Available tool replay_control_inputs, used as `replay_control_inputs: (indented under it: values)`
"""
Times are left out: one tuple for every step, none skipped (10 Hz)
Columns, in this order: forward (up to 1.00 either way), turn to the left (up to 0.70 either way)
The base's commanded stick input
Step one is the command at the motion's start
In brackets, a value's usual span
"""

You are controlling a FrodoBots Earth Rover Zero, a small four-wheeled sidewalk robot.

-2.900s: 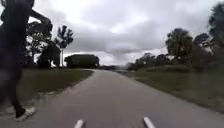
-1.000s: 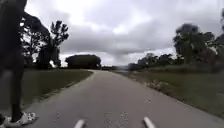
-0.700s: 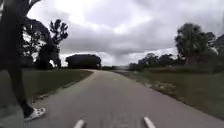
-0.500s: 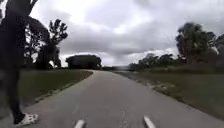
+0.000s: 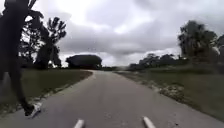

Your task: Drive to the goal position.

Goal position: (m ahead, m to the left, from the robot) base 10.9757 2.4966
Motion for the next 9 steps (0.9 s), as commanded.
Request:
replay_control_inputs:
  values:
    - [0.70, 0.00]
    - [0.70, 0.00]
    - [0.70, 0.00]
    - [0.70, 0.00]
    - [0.70, 0.00]
    - [0.70, 0.00]
    - [0.70, 0.00]
    - [0.70, 0.00]
    - [0.70, 0.00]
